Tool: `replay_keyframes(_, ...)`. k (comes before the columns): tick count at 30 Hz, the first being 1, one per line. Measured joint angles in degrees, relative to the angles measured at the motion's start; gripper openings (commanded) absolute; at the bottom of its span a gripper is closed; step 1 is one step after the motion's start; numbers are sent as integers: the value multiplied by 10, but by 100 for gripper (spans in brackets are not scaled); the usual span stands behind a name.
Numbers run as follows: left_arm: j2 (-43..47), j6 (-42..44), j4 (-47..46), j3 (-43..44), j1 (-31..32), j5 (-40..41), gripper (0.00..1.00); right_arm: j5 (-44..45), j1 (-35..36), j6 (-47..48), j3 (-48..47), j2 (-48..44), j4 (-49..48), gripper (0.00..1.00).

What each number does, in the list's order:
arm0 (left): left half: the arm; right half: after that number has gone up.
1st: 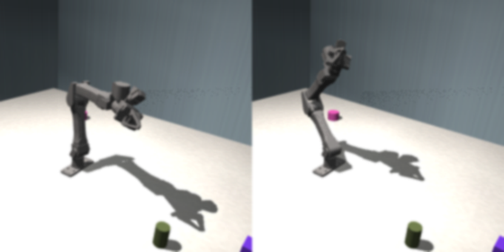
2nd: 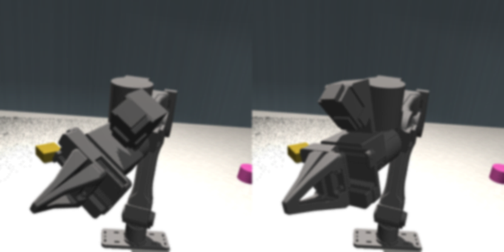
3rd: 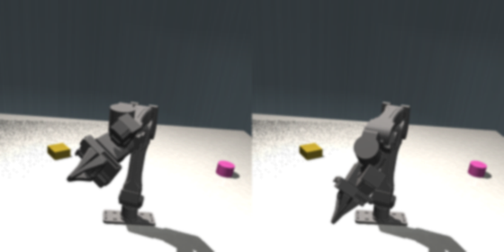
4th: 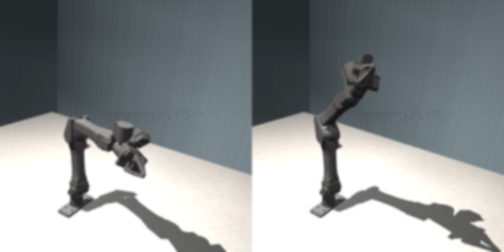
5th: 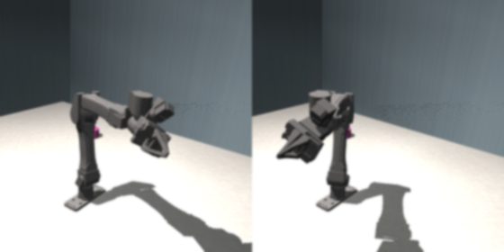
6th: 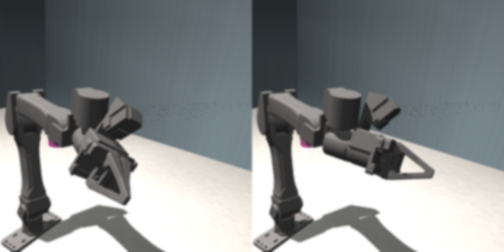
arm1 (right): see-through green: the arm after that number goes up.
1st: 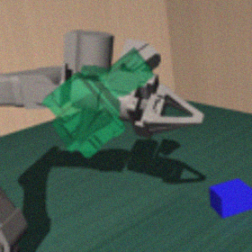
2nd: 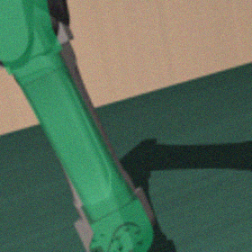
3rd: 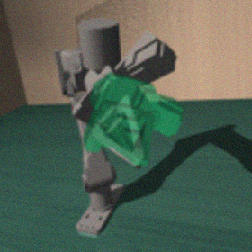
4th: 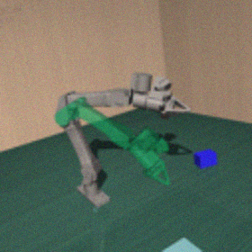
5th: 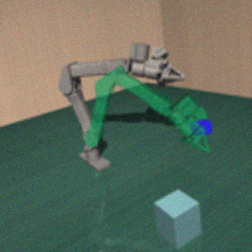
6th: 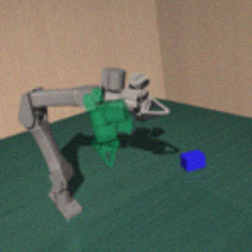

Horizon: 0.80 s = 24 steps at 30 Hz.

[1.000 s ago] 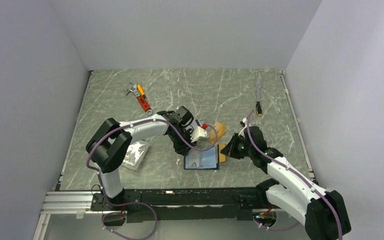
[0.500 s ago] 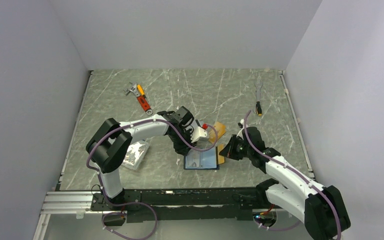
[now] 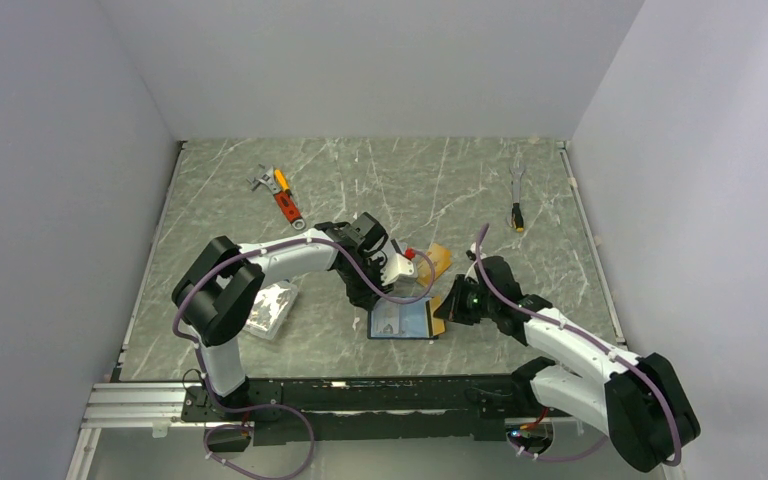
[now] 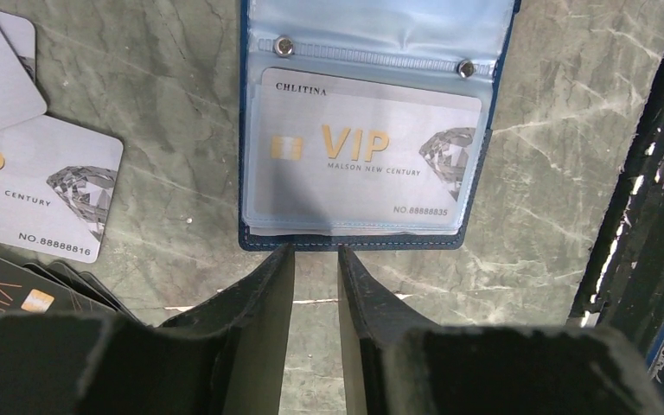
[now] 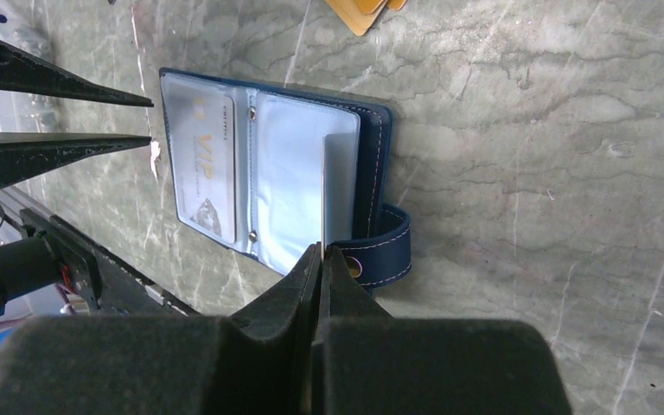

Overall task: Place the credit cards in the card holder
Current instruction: Insert the credit card into the card holder.

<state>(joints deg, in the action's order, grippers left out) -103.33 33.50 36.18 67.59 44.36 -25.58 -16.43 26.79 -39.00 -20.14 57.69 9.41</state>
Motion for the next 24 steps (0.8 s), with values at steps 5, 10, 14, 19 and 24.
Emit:
replay_keyframes(5, 0, 3, 0, 0, 0, 3, 30, 6, 4, -1, 1, 3, -2, 0)
replay_keyframes(10, 0, 8, -1, -9, 0, 12, 29, 16, 6, -2, 1, -2, 0, 0)
replay_keyframes(14, 0, 14, 0, -12, 3, 16, 28, 24, 6, -2, 1, -2, 0, 0)
replay_keyframes(19, 0, 17, 0, -18, 7, 18, 28, 25, 6, -5, 1, 0, 0, 0)
replay_keyframes(24, 0, 19, 0, -18, 7, 20, 27, 23, 6, -12, 1, 13, -10, 0)
